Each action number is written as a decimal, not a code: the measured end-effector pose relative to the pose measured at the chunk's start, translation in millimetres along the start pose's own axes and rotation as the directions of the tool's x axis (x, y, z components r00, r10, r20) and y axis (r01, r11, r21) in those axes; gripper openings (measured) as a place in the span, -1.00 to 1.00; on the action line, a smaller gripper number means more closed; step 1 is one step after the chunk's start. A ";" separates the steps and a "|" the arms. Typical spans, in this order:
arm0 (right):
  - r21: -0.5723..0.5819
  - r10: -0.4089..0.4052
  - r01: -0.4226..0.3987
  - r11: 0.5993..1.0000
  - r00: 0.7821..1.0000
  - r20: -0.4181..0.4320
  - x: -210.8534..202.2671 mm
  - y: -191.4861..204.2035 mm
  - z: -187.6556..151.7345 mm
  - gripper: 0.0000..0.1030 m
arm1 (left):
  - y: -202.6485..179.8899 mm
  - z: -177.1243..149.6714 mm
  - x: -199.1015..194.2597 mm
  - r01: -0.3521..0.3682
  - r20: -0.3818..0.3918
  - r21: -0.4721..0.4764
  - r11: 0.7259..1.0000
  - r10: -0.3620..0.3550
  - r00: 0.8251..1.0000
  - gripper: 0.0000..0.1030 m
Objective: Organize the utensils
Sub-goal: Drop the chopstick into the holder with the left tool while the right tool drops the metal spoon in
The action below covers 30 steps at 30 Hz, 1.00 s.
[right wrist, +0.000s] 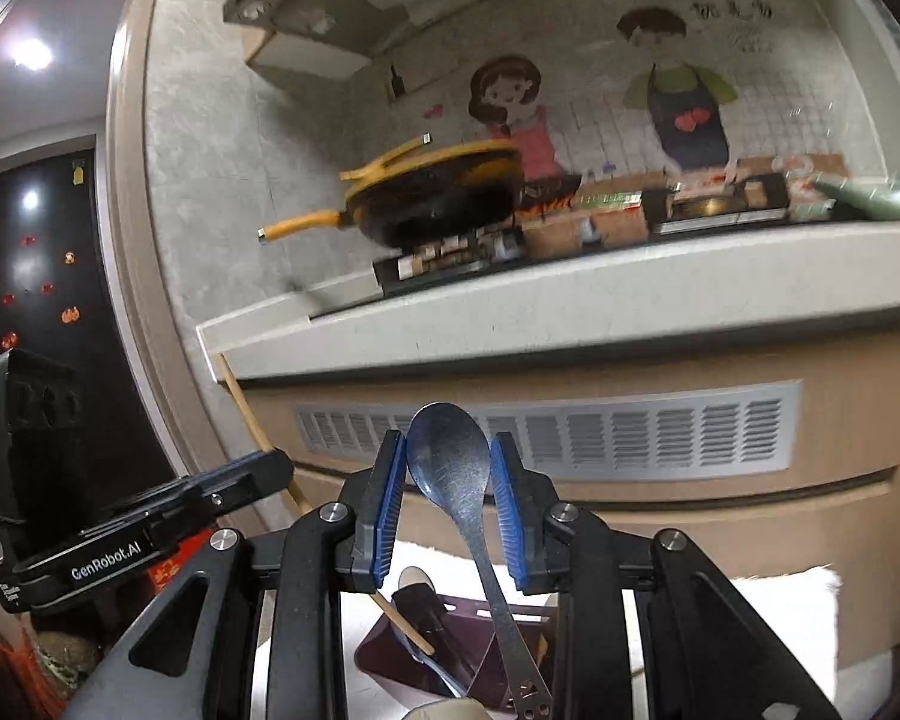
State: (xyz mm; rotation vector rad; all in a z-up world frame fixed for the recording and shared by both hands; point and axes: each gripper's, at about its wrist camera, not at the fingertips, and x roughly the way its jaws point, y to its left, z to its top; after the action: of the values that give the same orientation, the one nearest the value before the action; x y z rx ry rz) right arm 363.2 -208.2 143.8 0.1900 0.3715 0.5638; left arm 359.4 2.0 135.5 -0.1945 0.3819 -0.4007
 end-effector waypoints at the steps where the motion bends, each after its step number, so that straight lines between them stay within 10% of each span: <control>1: 0.004 -0.007 0.007 1.000 1.000 -0.018 13.0 -2.6 -3.6 -0.49 | 5.3 -5.1 5.5 0.002 -0.016 -0.011 1.000 -0.002 1.000 -0.91; 14: 0.098 -0.038 0.050 0.994 0.992 -0.119 75.1 -48.0 -62.1 -0.44 | 37.6 -69.3 64.4 -0.018 -0.198 -0.116 0.993 -0.005 0.980 -0.65; 17: 0.116 -0.077 0.092 0.989 0.988 -0.132 61.0 -55.8 -76.7 -0.34 | 29.7 -81.9 62.8 -0.036 -0.223 -0.102 0.994 0.012 0.975 -0.11; 30: -0.054 -0.175 0.169 0.984 0.974 -0.144 -77.6 16.1 -129.0 -0.25 | -40.8 -154.4 -65.6 -0.298 -0.160 0.020 0.954 0.297 0.941 0.11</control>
State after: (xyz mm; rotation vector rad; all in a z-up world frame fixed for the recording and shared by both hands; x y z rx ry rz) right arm 244.0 -228.0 52.5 0.0746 0.5151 0.4147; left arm 228.1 -24.5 26.6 -0.1062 0.5632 -0.1166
